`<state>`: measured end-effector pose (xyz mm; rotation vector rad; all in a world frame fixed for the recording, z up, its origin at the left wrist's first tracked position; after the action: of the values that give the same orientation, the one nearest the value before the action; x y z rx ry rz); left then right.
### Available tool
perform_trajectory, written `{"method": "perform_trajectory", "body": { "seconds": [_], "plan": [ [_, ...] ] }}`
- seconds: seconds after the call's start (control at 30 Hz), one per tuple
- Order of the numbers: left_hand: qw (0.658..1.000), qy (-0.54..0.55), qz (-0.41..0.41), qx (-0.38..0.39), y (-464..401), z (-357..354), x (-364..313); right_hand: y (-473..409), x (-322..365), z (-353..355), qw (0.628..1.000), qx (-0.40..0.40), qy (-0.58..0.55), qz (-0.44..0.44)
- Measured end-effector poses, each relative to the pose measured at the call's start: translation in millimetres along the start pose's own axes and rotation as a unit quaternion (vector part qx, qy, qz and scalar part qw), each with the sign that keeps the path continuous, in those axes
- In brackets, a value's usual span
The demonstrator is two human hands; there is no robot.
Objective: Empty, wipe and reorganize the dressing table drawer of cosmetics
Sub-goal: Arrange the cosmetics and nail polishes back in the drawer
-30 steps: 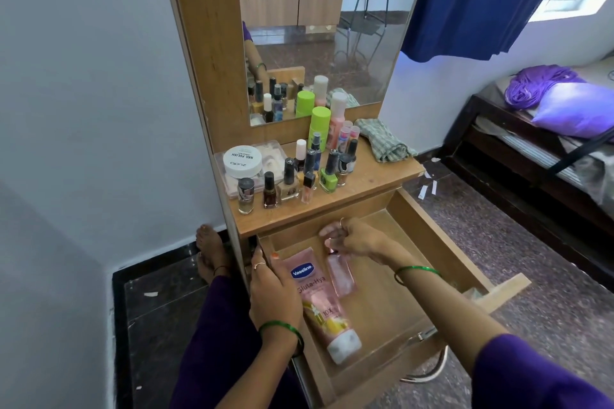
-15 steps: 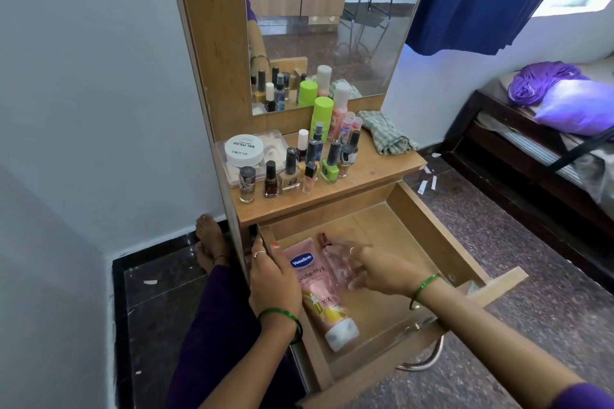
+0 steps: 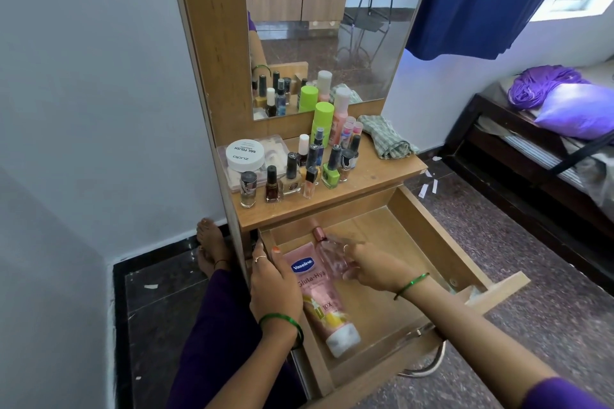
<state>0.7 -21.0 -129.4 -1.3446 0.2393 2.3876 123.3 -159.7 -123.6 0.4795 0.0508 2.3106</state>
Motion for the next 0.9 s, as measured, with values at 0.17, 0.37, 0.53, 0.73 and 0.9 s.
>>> {"method": "perform_trajectory", "body": {
  "seconds": [0.17, 0.37, 0.53, 0.73, 0.9],
  "plan": [
    [1.0, -0.005, 0.002, -0.002, 0, 0, -1, 11, 20, 28, 0.995, -0.07, -0.039, 0.054],
    [1.0, -0.005, -0.002, 0.003, 1, 2, -2, 3, 35, 128, 0.918, -0.372, -0.108, 0.081],
    [1.0, -0.006, -0.009, 0.004, 2, 1, -1, -49, 27, 204, 0.867, -0.486, -0.1, 0.05],
    [1.0, -0.008, -0.005, 0.002, 2, 2, -4, -110, 25, 233, 0.915, -0.398, -0.059, -0.018],
    [1.0, -0.002, -0.009, -0.002, 2, 4, -6, -134, 15, 224, 0.931, -0.357, -0.046, -0.057]
  ]
}}
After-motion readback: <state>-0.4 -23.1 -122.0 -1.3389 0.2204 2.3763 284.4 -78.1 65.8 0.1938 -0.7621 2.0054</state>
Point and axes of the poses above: each hand's wrist, its own y-axis away from the middle knuckle, its own z-axis out of the back of the hand, x = y × z, the point moved 5 cm from there along -y, towards the middle knuckle, and after that the axes turned 11 degrees about -x, right-handed, at the moved point
